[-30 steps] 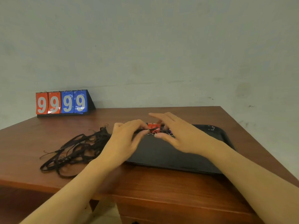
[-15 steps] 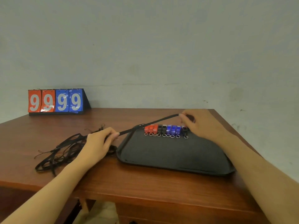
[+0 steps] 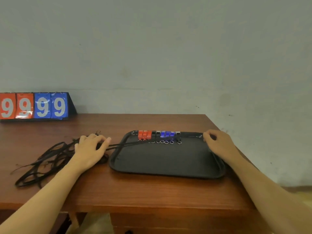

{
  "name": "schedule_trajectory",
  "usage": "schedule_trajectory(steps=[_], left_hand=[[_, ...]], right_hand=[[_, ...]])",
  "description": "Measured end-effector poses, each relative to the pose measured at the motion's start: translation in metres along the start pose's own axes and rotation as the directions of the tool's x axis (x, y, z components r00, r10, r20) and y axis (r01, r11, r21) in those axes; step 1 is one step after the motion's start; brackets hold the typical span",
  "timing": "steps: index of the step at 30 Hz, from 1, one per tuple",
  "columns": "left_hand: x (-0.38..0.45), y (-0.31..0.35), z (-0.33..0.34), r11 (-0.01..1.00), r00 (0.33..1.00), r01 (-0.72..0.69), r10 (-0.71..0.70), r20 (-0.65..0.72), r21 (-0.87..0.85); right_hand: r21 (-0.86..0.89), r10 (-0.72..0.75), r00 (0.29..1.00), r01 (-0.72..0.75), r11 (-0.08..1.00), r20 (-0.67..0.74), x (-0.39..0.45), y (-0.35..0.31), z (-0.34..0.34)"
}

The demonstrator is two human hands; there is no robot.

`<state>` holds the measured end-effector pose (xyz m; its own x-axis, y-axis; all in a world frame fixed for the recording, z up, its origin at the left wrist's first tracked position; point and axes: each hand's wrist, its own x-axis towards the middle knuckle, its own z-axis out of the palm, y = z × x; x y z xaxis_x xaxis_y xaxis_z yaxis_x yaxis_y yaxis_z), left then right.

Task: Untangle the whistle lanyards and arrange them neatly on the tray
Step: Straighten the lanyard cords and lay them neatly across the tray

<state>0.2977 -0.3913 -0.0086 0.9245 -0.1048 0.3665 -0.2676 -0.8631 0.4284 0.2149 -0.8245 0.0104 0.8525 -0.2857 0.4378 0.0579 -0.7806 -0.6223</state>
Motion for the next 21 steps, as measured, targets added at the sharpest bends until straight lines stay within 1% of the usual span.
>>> schedule_trajectory(steps=[3, 6, 8, 9, 11, 12, 14, 15, 16, 18, 20, 21], left_hand=[[0.000, 0.003, 0.000, 0.994, 0.997, 0.078, -0.079, 0.009, 0.078], [0.004, 0.005, 0.001, 0.981, 0.982, 0.181, -0.185, 0.042, 0.075], [0.004, 0.009, -0.001, 0.978, 0.978, 0.196, -0.200, 0.054, 0.071], [0.004, 0.008, -0.003, 0.979, 0.977, 0.205, -0.206, 0.058, 0.026], [0.001, 0.004, -0.009, 0.979, 0.976, 0.194, -0.187, 0.110, -0.060], [0.001, -0.002, -0.011, 0.983, 0.979, 0.161, -0.146, 0.144, -0.093], [0.000, -0.008, -0.014, 0.989, 0.978, 0.091, -0.066, 0.199, -0.116], [-0.002, -0.007, -0.015, 0.990, 0.979, 0.067, -0.042, 0.197, -0.121], [-0.001, -0.007, -0.015, 0.990, 0.985, 0.048, -0.025, 0.169, -0.135], [-0.003, -0.003, -0.014, 0.975, 0.997, 0.059, -0.047, 0.064, -0.214], [-0.003, -0.003, -0.015, 0.941, 0.991, 0.112, -0.130, -0.035, -0.320], [-0.003, -0.003, -0.016, 0.928, 0.982, 0.134, -0.170, -0.076, -0.347]], right_hand=[[0.030, 0.058, 0.998, -0.056, 0.998, -0.040, 0.001, 0.005, -0.002], [0.054, 0.123, 0.990, -0.120, 0.991, -0.070, 0.005, 0.009, 0.000], [0.051, 0.157, 0.983, -0.153, 0.987, -0.097, 0.008, 0.012, 0.002], [0.053, 0.169, 0.979, -0.164, 0.985, -0.114, 0.009, 0.014, 0.002], [0.065, 0.185, 0.974, -0.178, 0.982, -0.130, 0.008, 0.015, 0.001], [0.069, 0.190, 0.973, -0.183, 0.981, -0.128, 0.008, 0.016, 0.002], [0.070, 0.195, 0.973, -0.187, 0.980, -0.120, 0.007, 0.015, 0.002], [0.071, 0.195, 0.974, -0.188, 0.980, -0.115, 0.007, 0.015, 0.002], [0.070, 0.193, 0.975, -0.186, 0.980, -0.112, 0.007, 0.014, 0.001], [0.069, 0.182, 0.977, -0.175, 0.982, -0.111, 0.007, 0.013, 0.001], [0.067, 0.174, 0.978, -0.168, 0.984, -0.111, 0.008, 0.012, 0.001], [0.062, 0.175, 0.978, -0.169, 0.984, -0.112, 0.009, 0.013, 0.001]])
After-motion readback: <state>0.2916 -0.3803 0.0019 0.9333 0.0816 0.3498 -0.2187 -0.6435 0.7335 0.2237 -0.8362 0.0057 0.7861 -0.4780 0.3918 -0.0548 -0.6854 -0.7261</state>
